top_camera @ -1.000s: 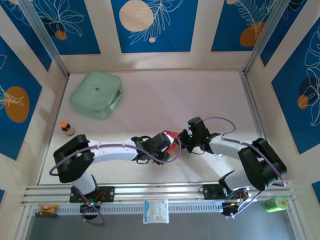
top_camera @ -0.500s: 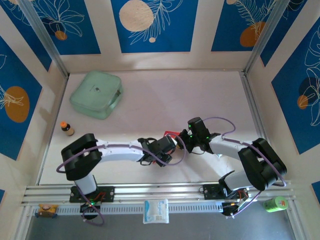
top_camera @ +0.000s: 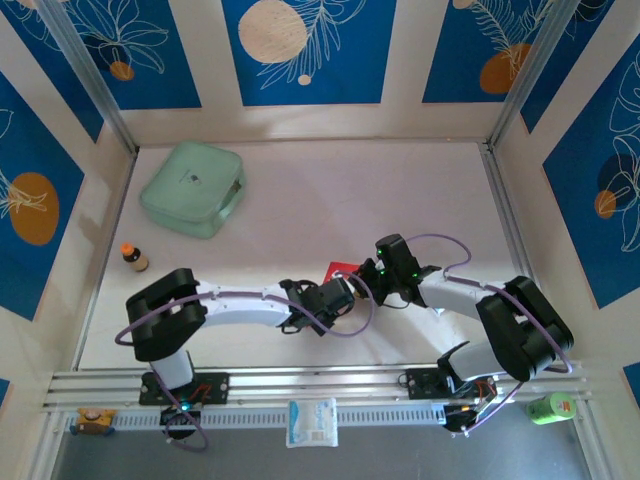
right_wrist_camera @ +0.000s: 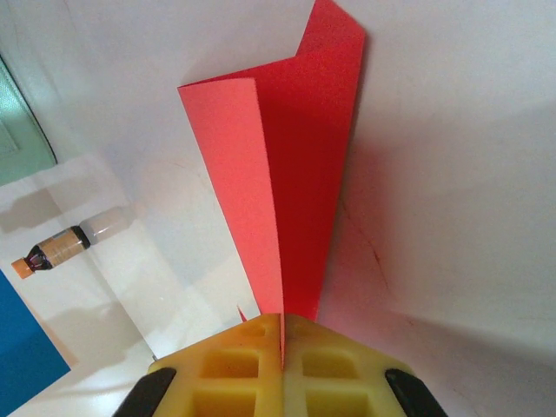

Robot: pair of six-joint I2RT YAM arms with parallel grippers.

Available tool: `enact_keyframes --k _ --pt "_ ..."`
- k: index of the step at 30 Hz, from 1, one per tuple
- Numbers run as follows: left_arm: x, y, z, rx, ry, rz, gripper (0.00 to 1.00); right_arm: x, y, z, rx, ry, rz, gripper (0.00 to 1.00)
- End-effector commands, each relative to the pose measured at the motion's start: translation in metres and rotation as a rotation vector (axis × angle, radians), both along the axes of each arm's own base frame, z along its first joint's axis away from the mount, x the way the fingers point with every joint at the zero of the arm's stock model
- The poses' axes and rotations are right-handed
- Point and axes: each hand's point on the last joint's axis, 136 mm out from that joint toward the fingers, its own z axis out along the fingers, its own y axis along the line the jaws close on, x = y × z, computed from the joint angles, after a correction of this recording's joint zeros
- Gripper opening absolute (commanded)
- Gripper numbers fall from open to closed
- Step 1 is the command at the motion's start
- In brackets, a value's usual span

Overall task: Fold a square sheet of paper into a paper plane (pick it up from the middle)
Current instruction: Fold the wing for the fifth time at the center of the table.

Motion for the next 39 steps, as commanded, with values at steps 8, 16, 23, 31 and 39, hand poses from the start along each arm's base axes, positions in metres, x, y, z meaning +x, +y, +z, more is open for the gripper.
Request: enact_keyframes --k 8,16,23,31,39 --pt "0.0010 -0.0004 -0.0003 0.034 -0.023 0.002 0.29 0.0033 0.0034 0.0147 0.029 -0.018 0.008 0.00" --pt "0.0018 0.0022 -0.0015 0.046 -0.030 0.013 0.25 0.0023 0.0026 0.0147 0.029 -0.017 0.007 0.00" --pt "0.0027 0.0019 0.0008 0.039 -0.037 0.018 0.20 0.0019 0.0024 0.0139 0.029 -0.016 0.005 0.00" --pt "0.0050 0.0059 0.0029 0.051 -0.058 0.020 0.23 0.0027 0.0029 0.0151 0.032 -0.019 0.005 0.00" --pt "0.0057 0.0070 0.0037 0.054 -0.063 0.018 0.17 0.0029 0.0034 0.0154 0.033 -0.019 0.007 0.00"
